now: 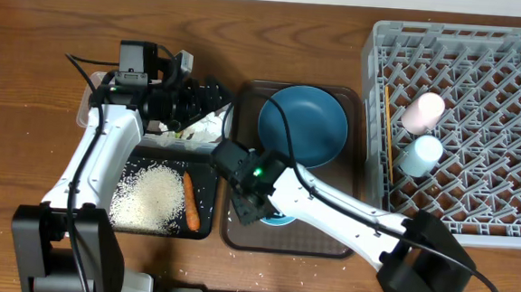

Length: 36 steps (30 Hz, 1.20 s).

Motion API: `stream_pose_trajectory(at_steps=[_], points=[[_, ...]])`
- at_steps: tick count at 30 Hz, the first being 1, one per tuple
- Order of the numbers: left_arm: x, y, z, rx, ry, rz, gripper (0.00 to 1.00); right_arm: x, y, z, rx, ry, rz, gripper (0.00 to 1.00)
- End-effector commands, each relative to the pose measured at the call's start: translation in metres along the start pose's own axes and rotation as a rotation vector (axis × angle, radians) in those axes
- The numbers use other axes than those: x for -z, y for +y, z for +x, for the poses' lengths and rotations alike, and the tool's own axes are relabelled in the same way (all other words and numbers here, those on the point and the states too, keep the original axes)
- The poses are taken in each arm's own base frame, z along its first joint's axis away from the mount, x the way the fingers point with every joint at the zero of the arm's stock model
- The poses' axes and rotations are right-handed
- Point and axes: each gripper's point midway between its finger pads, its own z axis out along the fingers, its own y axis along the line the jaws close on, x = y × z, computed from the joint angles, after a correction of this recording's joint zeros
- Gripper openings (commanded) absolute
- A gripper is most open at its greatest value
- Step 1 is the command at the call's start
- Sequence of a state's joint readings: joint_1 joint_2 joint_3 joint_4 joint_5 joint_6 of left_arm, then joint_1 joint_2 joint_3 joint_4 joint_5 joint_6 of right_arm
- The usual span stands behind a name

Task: Sort waste into correct bins and load items into the dishwasher rack
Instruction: 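Reach the right gripper to the light-blue bowl and grasp its rim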

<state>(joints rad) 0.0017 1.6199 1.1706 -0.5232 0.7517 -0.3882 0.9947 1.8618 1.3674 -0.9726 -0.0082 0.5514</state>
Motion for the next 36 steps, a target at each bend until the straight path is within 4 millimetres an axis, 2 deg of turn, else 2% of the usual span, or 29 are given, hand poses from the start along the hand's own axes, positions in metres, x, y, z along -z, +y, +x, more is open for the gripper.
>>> stream_pose_trajectory(at_steps=[1,6,11,14,17,22,26,30,32,36], points=[[0.005,-0.004,0.001,-0.022,-0.013,0.001,0.94,-0.008,-0.002,0.006,-0.009,-0.002,0.013,0.45],[0.005,-0.004,0.001,-0.022,-0.013,0.001,0.94,-0.018,0.002,0.010,0.001,-0.009,-0.004,0.37],[0.005,-0.004,0.001,-0.022,-0.013,0.001,0.95,-0.031,0.008,0.009,0.015,-0.043,-0.028,0.37],[0.005,-0.004,0.000,-0.022,-0.014,0.001,0.95,-0.033,0.007,0.010,0.015,-0.044,-0.028,0.26],[0.005,-0.004,0.001,-0.022,-0.014,0.001,0.95,-0.033,0.007,0.010,0.015,-0.043,-0.028,0.18],[0.005,-0.004,0.001,-0.022,-0.013,0.001,0.95,-0.032,0.007,0.009,0.024,-0.046,-0.028,0.17],[0.005,-0.004,0.001,-0.022,-0.013,0.001,0.95,-0.029,0.008,0.004,0.087,-0.057,-0.032,0.22],[0.005,-0.004,0.001,-0.022,-0.013,0.001,0.95,-0.023,0.011,-0.003,0.122,-0.076,-0.041,0.22],[0.005,-0.004,0.001,-0.022,-0.013,0.001,0.95,-0.021,0.013,-0.006,0.128,-0.085,-0.046,0.19],[0.005,-0.004,0.001,-0.022,-0.014,0.001,0.95,-0.021,0.013,-0.007,0.128,-0.087,-0.046,0.01]])
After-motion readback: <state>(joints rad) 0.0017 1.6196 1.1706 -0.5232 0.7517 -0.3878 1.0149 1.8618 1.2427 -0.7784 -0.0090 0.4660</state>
